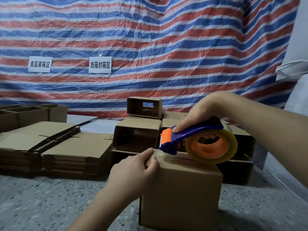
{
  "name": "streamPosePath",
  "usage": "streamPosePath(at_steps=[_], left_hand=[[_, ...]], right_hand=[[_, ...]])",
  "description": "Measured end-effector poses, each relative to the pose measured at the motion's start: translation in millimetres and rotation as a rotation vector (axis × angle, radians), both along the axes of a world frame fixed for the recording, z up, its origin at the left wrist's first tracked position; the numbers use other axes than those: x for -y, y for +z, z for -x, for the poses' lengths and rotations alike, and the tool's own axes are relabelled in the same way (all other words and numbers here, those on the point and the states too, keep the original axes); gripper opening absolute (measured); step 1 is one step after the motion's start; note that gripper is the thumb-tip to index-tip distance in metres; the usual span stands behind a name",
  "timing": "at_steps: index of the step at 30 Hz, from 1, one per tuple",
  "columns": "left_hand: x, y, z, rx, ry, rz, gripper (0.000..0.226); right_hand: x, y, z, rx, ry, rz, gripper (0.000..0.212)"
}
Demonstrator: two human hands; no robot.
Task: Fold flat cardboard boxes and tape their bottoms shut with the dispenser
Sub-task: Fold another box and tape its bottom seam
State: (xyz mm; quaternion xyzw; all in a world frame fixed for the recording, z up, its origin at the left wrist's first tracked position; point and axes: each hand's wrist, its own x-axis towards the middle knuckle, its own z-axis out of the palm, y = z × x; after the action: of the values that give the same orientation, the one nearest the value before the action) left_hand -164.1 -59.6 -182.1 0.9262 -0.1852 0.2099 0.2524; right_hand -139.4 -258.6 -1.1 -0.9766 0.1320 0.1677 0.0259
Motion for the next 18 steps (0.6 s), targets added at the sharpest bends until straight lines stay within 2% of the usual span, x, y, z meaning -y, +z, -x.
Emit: streamPosePath(at_steps=[2, 5, 8, 11, 14, 18], left_hand=[[-3, 2, 2, 0.027, 0.009, -0.029, 0.052], [-4, 2, 1, 0.038, -0.021, -0.025, 0.053], [-1, 3, -3, 0.069, -0.02, -0.118, 0.051], [2, 14, -3, 0.045, -0.02, -0.269, 0.051], [5, 27, -5, -0.01, -0.11, -0.397, 0.05], [19, 40, 6, -0.033, -0.29, -0.389, 0.052]], right_hand=[[14, 7, 5, -0.043, -0.029, 0.029, 0.075], [50, 13, 18, -0.087, -0.096, 0.081, 0.099], [79, 4, 28, -0.121, -0.145, 0.061, 0.113], [87, -10, 30, -0.137, -0.14, 0.022, 0.107], [87, -14, 30, -0.103, -0.159, 0.01, 0.101], [80, -12, 28, -0.095, -0.157, 0.055, 0.092]])
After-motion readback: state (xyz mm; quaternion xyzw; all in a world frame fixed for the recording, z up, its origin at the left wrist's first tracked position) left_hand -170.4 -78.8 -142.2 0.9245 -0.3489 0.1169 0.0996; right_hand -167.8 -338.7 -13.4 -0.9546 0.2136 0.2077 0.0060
